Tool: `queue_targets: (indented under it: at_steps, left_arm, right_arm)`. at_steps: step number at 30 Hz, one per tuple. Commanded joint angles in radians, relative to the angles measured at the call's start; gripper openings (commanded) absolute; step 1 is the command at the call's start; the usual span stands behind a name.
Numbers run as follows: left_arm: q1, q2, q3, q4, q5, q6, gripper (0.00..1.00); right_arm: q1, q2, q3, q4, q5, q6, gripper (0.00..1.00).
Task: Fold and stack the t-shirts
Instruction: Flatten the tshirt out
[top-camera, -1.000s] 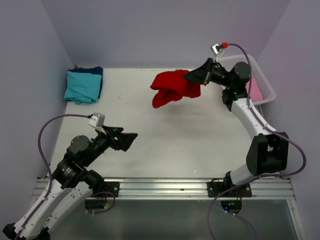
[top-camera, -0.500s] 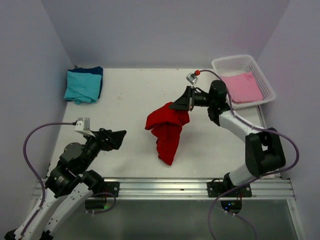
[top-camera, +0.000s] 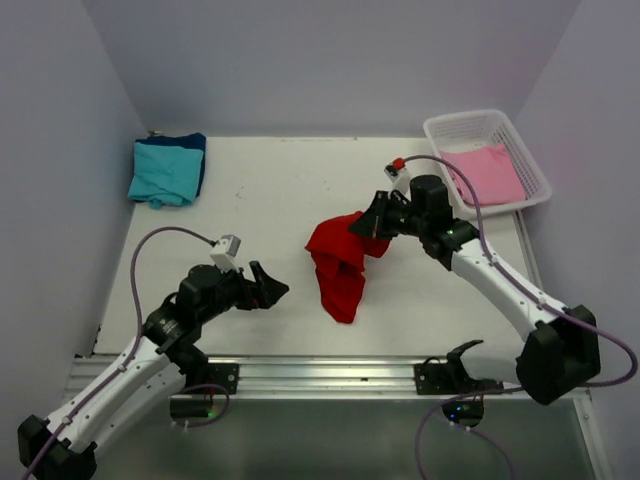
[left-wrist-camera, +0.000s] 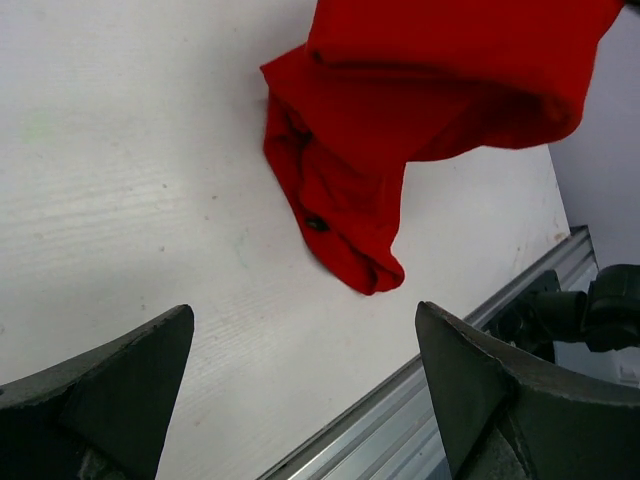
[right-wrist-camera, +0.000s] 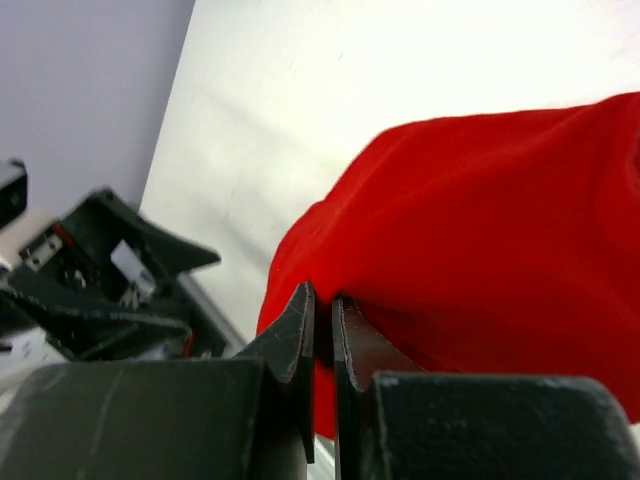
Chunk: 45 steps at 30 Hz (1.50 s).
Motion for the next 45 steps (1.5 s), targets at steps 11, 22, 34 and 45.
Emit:
queue_targets:
  at_steps: [11, 22, 34, 45]
  left_arm:
    - [-0.008, 0.419, -0.129, 0.634, 0.297, -0.037, 0.95]
    - [-0.014, 0.781, -0.020, 0.976, 0.225, -0.129, 0.88]
    - [-0.014, 1.110, 0.184, 0.962, 0.071, -0.051, 0.82]
    - [-0.014, 1.325, 0.314, 0.999, 0.079, 0.009, 0.70]
  right_arm:
    - [0.003, -0.199, -0.070, -0.164, 0.485, -0.001, 0.00]
    - [0.009, -0.235, -0.139, -0.120, 0.493, 0.007, 0.00]
    - [0.010, -0.329, -0.182, -0.141, 0.505, -0.022, 0.00]
    - [0.010, -0.369, -0.202, -0.150, 0.496, -0.037, 0.00]
